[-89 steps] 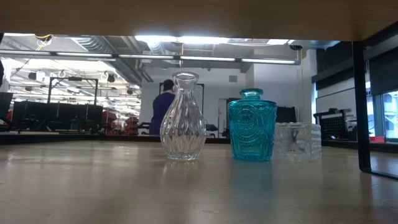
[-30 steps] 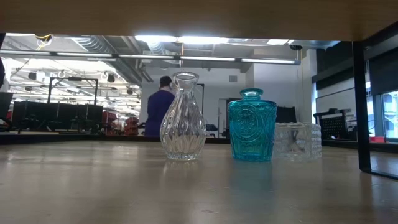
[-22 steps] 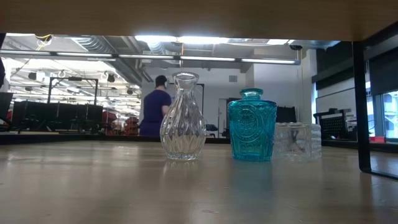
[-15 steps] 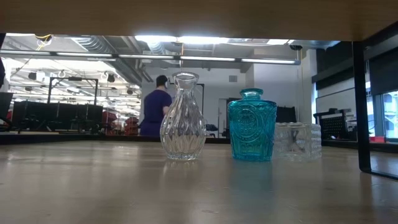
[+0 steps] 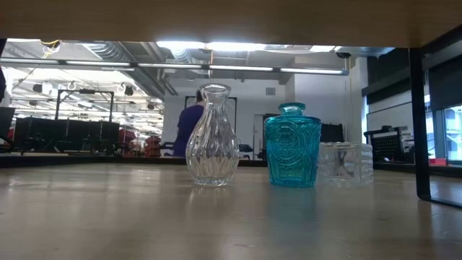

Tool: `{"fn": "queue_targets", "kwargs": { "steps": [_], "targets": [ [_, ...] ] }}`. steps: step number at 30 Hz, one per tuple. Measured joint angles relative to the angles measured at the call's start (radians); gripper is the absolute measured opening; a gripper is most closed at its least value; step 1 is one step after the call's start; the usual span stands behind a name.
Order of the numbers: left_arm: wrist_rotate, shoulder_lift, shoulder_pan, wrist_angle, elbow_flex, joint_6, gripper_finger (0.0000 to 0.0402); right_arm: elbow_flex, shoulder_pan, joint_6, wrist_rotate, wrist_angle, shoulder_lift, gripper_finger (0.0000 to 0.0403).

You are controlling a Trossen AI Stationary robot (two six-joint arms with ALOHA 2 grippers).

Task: Sort vases onto shelf
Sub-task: Put the blue vase on the shelf aligned with the other blue vase

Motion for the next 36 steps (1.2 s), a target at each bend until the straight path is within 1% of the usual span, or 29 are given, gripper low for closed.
{"fn": "queue_targets", "kwargs": {
  "steps": [6, 13, 19, 27, 31, 36],
  "targets": [
    [0.0, 0.0, 0.0, 0.0, 0.0, 0.0, 0.0002, 0.0, 0.0, -0.012, -0.002, 0.004, -0.003, 0.0285],
    [0.0, 0.0, 0.0, 0.0, 0.0, -0.001, 0.0001, 0.0, 0.0, 0.063, -0.015, 0.007, -0.004, 0.0285],
    [0.0, 0.0, 0.0, 0.0, 0.0, -0.001, 0.0002, 0.0, 0.0, 0.088, -0.015, 0.001, -0.005, 0.0285],
    [0.0, 0.0, 0.0, 0.0, 0.0, -0.001, 0.0001, 0.0, 0.0, 0.085, -0.009, -0.016, -0.006, 0.0285],
    [0.0, 0.0, 0.0, 0.0, 0.0, -0.001, 0.0001, 0.0, 0.0, 0.084, 0.01, -0.044, -0.008, 0.0285],
    [0.0, 0.0, 0.0, 0.0, 0.0, -0.002, 0.0001, 0.002, 0.0, 0.057, -0.005, -0.089, -0.01, 0.0285]
  ]
}}
